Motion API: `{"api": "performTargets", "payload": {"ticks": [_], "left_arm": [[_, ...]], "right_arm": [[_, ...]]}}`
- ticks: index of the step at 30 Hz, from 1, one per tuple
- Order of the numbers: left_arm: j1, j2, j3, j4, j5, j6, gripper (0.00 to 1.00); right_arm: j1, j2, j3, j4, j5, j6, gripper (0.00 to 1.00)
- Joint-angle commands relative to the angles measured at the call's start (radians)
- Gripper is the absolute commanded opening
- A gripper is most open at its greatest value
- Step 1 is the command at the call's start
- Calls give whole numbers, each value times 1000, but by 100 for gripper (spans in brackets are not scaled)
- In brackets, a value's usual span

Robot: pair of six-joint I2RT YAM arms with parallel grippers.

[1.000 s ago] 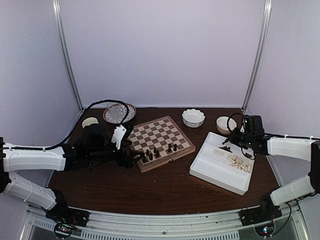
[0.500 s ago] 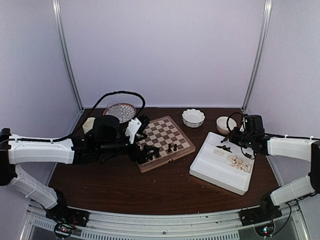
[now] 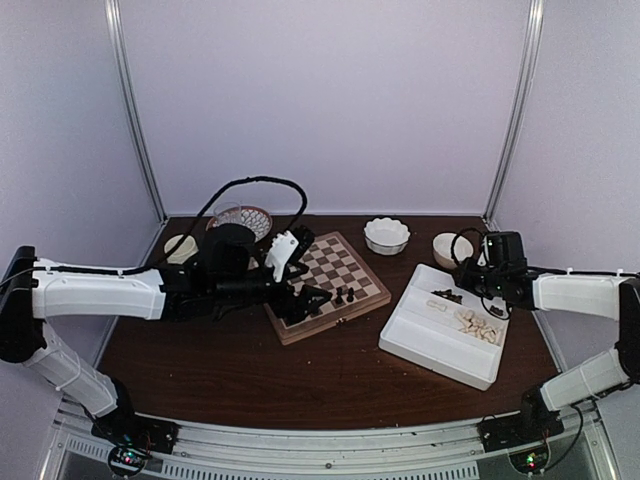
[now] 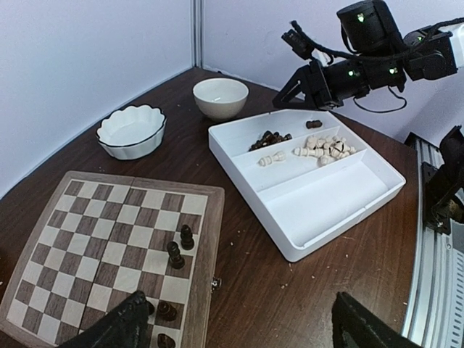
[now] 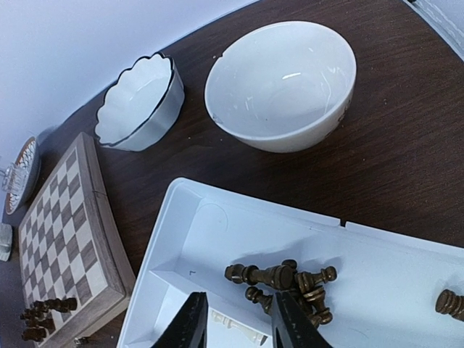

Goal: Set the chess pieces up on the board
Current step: Move the chess pile to the storage box.

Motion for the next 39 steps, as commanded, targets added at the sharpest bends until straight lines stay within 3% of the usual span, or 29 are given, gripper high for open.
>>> {"api": "performTargets", "payload": {"ticks": [1,16,23,39], "left_arm": [[-6,-11,-20,100,4,12,87],[-6,-142,-173,155,-46,41,88],[-6,-146,-176,158,-34,28,88],[-7,-127,-176,151,-40,25,88]], "right_arm": [[-5,26,23,-51,22,-24,35],[-15,132,94,-99,18,-75,43],[-51,190,106,-74,-66,-55,45],[-94,199,122,-143,-77,-52,56]]}}
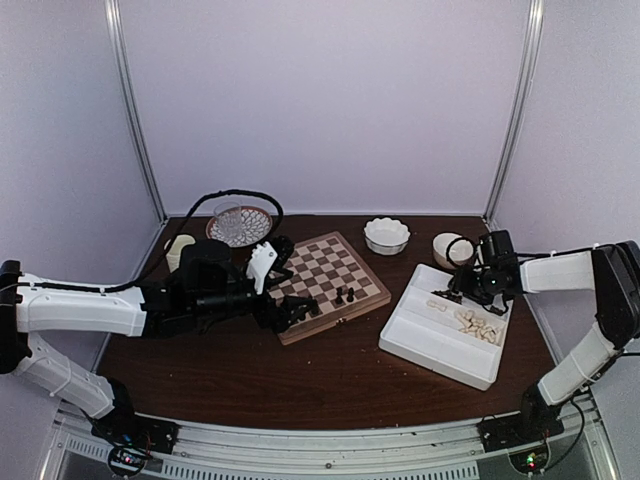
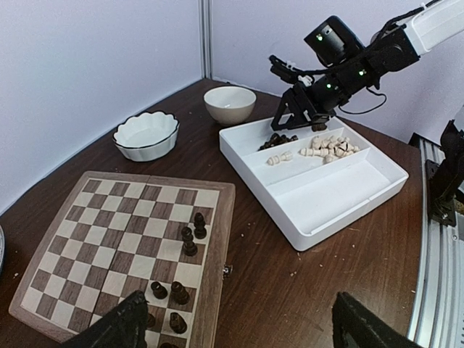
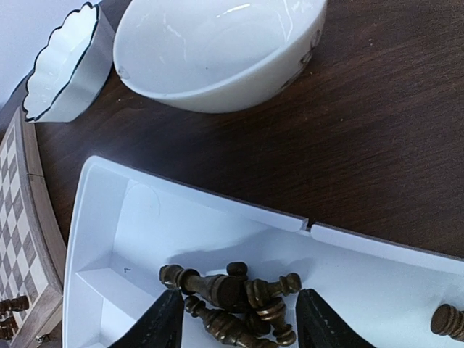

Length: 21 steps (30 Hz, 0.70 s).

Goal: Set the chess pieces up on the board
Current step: Move the chess pile to the storage box.

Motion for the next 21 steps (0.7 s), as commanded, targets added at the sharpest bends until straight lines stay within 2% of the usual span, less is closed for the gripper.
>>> {"api": "performTargets", "payload": {"ticks": [1,7,13,21], "left_arm": [[-7,-1,-4,41,-6,-1,88],[-7,-14,-7,29,-11,-2,88],[-7,-20,1,13,-18,-1,88],[-6,-18,7,4,-26,-2,88]], "right_arm": [[-33,-2,12,-13,-40,10,57],[-56,47,17,8,-170,31,58],[-68,96,23,26,-269,41,54],[-77,104,12,53,-330,47,37]]}}
